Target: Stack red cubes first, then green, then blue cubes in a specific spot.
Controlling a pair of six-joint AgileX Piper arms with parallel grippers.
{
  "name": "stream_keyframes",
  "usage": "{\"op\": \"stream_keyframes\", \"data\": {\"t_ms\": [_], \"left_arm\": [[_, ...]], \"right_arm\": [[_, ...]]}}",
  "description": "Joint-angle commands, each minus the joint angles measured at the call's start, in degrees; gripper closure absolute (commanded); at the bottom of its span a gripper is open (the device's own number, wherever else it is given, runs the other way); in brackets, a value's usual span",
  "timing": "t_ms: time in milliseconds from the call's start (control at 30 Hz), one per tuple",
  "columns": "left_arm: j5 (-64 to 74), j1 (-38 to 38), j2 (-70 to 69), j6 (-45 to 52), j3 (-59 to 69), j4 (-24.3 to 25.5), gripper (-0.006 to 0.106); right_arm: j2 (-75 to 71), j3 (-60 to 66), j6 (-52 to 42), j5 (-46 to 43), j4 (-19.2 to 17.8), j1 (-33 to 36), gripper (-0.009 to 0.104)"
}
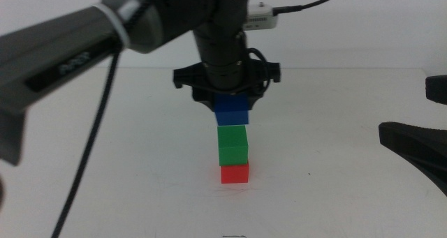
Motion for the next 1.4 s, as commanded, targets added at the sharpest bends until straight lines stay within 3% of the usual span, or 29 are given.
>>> {"op": "stream_keyframes", "data": {"t_ms": [0, 300, 1367], "left_arm": [[4.7, -0.5, -1.6, -0.9, -3.8, 0.0, 0.102], [4.7, -0.5, -0.2, -7.6, -3.6, -0.7, 0.102], [4.7, -0.5, 0.2, -0.2, -3.4, -2.0, 0.102]], "right_arm": [[0.0, -1.5, -0.5, -4.4, 0.3, -0.5, 0.013], [0.0, -1.5, -0.5, -4.4, 0.3, -0.5, 0.013], [0.0, -1.5, -0.5, -4.4, 0.3, -0.5, 0.013]]}}
